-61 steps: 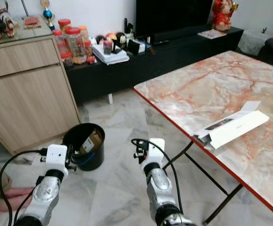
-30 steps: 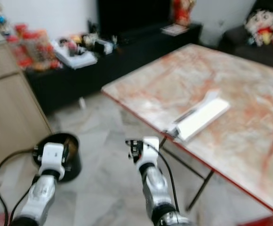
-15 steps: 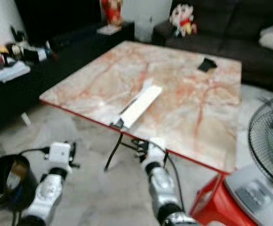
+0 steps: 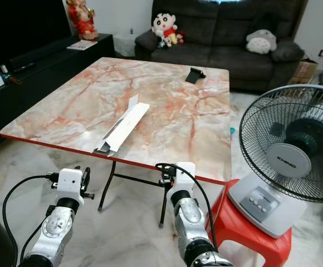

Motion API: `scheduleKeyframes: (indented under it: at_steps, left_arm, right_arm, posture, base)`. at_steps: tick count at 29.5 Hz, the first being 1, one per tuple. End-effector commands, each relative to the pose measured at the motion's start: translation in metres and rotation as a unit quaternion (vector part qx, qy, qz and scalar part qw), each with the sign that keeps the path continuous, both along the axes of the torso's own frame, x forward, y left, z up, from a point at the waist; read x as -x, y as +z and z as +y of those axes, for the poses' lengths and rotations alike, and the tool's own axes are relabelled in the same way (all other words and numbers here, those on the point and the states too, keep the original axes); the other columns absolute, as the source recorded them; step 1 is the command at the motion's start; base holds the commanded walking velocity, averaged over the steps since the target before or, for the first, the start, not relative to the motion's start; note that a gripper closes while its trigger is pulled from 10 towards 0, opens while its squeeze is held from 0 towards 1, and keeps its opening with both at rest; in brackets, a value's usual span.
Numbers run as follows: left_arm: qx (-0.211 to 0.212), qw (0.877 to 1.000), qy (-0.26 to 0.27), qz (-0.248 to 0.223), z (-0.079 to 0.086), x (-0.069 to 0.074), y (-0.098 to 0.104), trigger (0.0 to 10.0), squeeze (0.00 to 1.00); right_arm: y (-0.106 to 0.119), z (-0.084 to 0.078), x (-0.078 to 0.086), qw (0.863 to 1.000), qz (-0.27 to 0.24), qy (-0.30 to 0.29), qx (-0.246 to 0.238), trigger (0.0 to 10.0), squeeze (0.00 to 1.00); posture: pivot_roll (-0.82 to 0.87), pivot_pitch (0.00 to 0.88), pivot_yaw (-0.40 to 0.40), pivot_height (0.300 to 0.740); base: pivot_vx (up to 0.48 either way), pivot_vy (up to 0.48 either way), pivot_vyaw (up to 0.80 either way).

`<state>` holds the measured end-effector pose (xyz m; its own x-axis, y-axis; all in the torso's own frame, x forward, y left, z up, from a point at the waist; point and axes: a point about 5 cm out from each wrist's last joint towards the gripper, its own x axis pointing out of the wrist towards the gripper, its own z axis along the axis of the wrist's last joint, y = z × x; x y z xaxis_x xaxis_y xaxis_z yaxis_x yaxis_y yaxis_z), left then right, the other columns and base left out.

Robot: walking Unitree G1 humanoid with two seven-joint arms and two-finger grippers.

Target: Picking trash to rubbish bin

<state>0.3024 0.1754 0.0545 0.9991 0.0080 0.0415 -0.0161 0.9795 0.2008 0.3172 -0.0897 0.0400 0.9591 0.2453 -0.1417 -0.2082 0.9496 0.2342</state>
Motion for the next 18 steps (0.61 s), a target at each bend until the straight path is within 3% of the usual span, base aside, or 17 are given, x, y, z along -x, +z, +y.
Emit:
scheduleKeyframes:
  at_steps: [1, 11, 15, 18]
  left_arm:
    - [-0.006, 1.0, -0.004, -0.002, 0.0016, 0.0002, 0.0013, 10.0, 0.0]
    - [0.012, 1.0, 0.001, 0.004, 0.0022, 0.0002, 0.0003, 10.0, 0.0]
    - [0.012, 1.0, 0.003, 0.007, 0.003, -0.0001, -0.0001, 10.0, 0.0]
    - [0.014, 1.0, 0.004, 0.007, 0.0028, -0.0001, -0.0002, 10.0, 0.0]
  right_arm:
    - [0.0034, 0.0013, -0.0023, 1.0, -0.007, 0.002, 0.0, 10.0, 0.0]
    - [0.0019, 0.0001, -0.0021, 1.0, 0.001, -0.003, -0.003, 10.0, 0.0]
    - [0.0023, -0.0015, -0.0026, 1.0, -0.001, -0.006, -0.003, 10.0, 0.0]
    - [0.0028, -0.0019, -0.0026, 1.0, -0.004, -0.006, 0.0, 10.0, 0.0]
  posture:
    - [0.04, 0.0, -0.003, 0.74]
    - [0.04, 0.0, -0.001, 0.74]
    - [0.04, 0.0, -0.001, 0.74]
    - [0.04, 0.0, -0.001, 0.74]
  base:
    - [0.0, 0.0, 0.0]
    - [0.0, 0.0, 0.0]
    - [0.0, 0.383, -0.77]
    - [0.0, 0.48, 0.0]
